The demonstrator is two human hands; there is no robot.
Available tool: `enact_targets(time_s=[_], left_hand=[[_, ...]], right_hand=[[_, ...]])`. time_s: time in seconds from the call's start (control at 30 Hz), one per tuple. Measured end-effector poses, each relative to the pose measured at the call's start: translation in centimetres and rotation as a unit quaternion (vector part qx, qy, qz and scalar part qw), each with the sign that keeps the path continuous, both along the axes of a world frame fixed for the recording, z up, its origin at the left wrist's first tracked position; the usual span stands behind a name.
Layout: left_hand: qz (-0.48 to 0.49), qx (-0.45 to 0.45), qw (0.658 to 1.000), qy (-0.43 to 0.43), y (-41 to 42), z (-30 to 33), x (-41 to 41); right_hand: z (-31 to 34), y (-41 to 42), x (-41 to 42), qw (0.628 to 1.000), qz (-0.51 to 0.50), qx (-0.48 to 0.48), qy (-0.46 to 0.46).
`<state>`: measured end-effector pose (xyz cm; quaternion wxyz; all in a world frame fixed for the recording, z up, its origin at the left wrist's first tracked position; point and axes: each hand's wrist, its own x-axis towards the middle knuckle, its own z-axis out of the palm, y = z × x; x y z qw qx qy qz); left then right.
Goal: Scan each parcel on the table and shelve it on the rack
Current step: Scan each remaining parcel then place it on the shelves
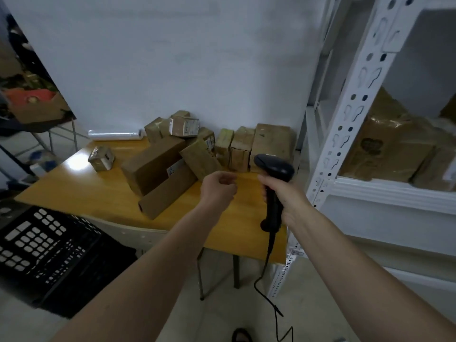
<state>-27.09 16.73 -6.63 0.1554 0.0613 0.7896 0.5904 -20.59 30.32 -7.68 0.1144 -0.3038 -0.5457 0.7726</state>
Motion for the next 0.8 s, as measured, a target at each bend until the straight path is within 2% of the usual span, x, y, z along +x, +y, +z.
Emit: enact_targets(time_s=[0.2, 0.43, 0.57, 0.67, 0.8], left_hand=[[-0.008, -0.019, 1.0, -0.002, 1.4, -2.2, -6.2], [-0.102, -0.081, 0.991, -0.021, 8.1, -4.6, -15.6], [-0.12, -0.122, 0.984, -0.048, 12.0, -7.0, -19.0], [-0.082, -0.139, 0.981, -0.108, 13.7, -8.8, -20.3], [-0.064, -0.104, 0.959, -0.257, 15.0, -9.9, -22.4]], right_hand=[[-2.2, 1.8, -4.6, 0.997, -0.057, -0.047, -0.004], [-3.9, 6.5, -11.0, 0.986, -0.13, -0.102, -0.029], [-5.0, 9.1, -14.1, 0.979, -0.155, -0.117, -0.053], [-5.8, 10.4, -15.8, 0.974, -0.176, -0.126, -0.067], [-6.6, 11.7, -17.1, 0.967, -0.199, -0.129, -0.089]])
